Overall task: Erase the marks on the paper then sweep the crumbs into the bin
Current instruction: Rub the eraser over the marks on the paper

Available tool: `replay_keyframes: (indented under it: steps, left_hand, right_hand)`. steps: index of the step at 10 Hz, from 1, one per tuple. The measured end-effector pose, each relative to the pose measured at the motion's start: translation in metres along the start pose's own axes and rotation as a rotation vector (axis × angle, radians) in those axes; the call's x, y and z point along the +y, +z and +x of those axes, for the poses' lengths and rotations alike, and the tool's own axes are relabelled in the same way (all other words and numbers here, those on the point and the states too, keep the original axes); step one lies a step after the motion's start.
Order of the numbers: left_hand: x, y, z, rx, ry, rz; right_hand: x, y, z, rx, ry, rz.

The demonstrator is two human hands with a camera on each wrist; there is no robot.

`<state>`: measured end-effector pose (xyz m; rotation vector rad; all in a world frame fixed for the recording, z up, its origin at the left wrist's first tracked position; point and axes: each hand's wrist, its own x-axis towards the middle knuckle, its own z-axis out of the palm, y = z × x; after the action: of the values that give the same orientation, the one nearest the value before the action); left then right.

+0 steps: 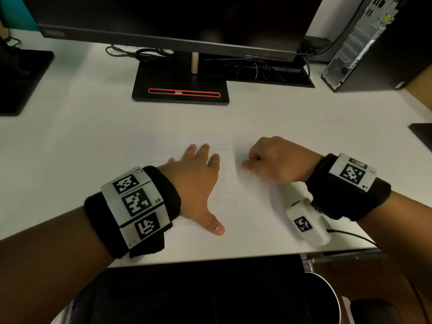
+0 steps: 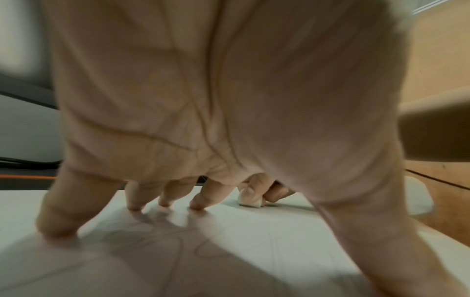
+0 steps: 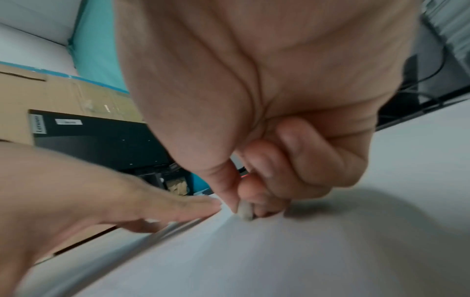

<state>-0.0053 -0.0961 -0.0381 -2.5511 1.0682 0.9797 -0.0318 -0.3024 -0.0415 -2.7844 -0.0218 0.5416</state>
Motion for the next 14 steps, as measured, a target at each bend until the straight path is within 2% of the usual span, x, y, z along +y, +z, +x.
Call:
replay_keyframes:
  steps: [1,3,4,6,7,9,10,11,12,13,14]
  left_hand:
    - [0.001,-0.001,0.0,-0.007,-0.001,0.003]
    - [0.0,0.0,0.0,-0.01,0.002,-0.004]
    - [0.0,0.0,0.001,-0.013,0.001,-0.011]
    - [-0.001,0.0,0.001,-0.005,0.006,-0.01]
    - [0.0,0.0,0.002,-0.009,0.005,-0.013]
    - [0.0,0.0,0.0,0.001,0.005,-0.014]
    - [0.0,0.0,0.0,-0.005,0.004,-0.014]
    - [0.001,-0.001,0.0,-0.008,0.004,-0.012]
    - [0.0,0.0,-0.001,-0.005,0.009,-0.015]
    - [0.0,0.0,-0.001,-0.001,0.009,-0.013]
    - [0.001,0.0,-0.001,0.002,0.009,-0.012]
  right_hand:
    - [-0.009,0.009,-0.004,-0.079,-0.067,-0.012]
    - [-0.002,0.0,0.003,0.002,0.004,-0.017]
    - [-0.012,0.008,-0.001,-0.063,-0.067,-0.038]
    - [-0.003,0.0,0.008,0.001,0.014,-0.001]
    - [-0.013,0.008,0.003,-0.079,-0.074,-0.038]
    - [0.005,-0.01,0.016,0.025,0.07,-0.007]
    - [-0.003,-0.001,0.01,-0.076,-0.033,-0.056]
    - [0.002,-0.004,0.01,-0.084,-0.032,-0.042]
    - [0.012,-0.009,0.015,0.004,0.046,-0.009]
    - [0.005,-0.004,0.01,-0.063,-0.027,-0.06]
    - [0.007,-0.009,0.011,-0.075,-0.01,-0.03]
